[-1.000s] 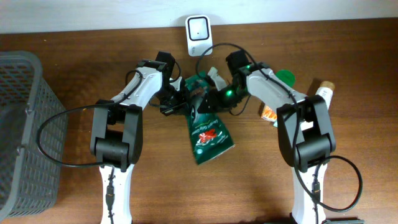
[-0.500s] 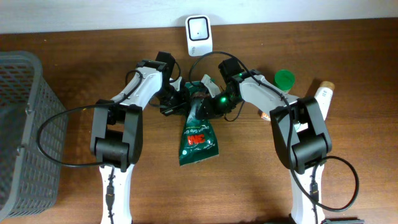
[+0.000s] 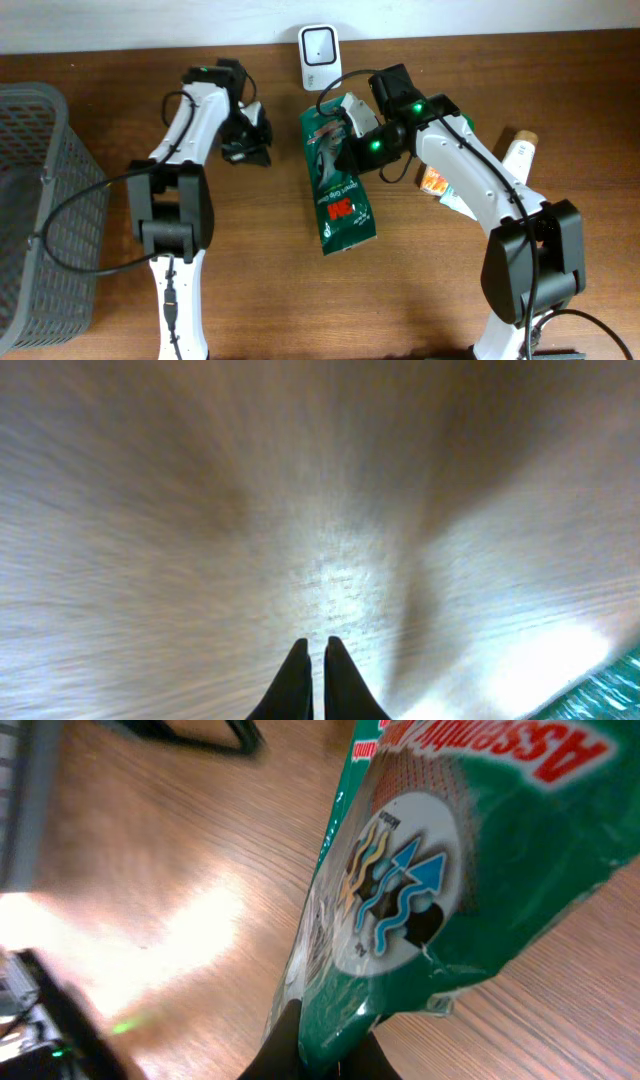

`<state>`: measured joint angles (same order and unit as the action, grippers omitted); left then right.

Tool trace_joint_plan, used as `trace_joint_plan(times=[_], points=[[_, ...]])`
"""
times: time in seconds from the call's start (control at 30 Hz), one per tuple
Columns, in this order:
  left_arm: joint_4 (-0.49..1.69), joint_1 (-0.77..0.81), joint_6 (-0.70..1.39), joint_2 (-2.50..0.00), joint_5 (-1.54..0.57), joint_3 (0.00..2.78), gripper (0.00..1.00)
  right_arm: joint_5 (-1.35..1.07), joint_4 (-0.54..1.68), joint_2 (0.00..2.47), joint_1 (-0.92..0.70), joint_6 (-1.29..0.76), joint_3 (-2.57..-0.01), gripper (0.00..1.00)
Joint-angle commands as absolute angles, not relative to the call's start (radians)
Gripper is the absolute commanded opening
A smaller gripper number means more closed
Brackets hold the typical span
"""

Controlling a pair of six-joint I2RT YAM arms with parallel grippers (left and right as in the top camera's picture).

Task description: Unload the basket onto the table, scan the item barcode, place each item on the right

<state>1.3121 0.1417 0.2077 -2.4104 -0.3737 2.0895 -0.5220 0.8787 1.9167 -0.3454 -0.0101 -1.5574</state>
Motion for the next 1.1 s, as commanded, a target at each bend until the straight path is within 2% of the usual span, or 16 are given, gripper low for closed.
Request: trace_joint_plan(times=[0.0, 0.13, 0.37, 0.47, 0.6, 0.73, 0.77, 0.87, 0.9, 1.07], points=[[1.314, 0.119, 0.162, -2.306, -0.347, 2.15, 0.1, -0.338, 0.902, 1.921, -0.387, -0.017, -1.563, 0.04], [1.312, 0.084, 0.162, -2.225, -0.296, 2.151, 0.27, 0.033, 0.98, 1.92, -0.463, -0.069, -1.621, 0.04], [1.315, 0.033, 0.162, -2.212, -0.283, 2.151, 0.43, 0.641, 1.032, 1.93, -0.654, -0.095, -1.674, 0.04], [1.315, 0.022, 0.162, -2.212, -0.283, 2.151, 0.49, 0.679, 1.032, 1.985, -0.714, -0.096, -1.674, 0.04], [1.314, 0.021, 0.162, -2.212, -0.283, 2.151, 0.5, 0.753, 1.0, 2.096, -0.74, -0.121, -1.674, 0.04], [1.311, 0.021, 0.162, -2.212, -0.283, 2.151, 0.54, 0.663, 0.949, 2.152, -0.789, -0.121, -1.674, 0.05], [1.311, 0.021, 0.162, -2.212, -0.283, 2.151, 0.54, 0.627, 0.945, 2.154, -0.8, -0.121, -1.674, 0.12], [1.311, 0.021, 0.162, -2.212, -0.283, 2.151, 0.56, 0.453, 0.924, 2.154, -0.842, -0.109, -1.674, 0.58], [1.31, 0.021, 0.162, -2.212, -0.279, 2.151, 0.57, 0.423, 0.92, 2.154, -0.849, -0.11, -1.674, 0.61], [1.312, 0.021, 0.162, -2.212, -0.265, 2.151, 0.63, 0.265, 0.931, 2.119, -0.805, -0.114, -1.709, 0.61]])
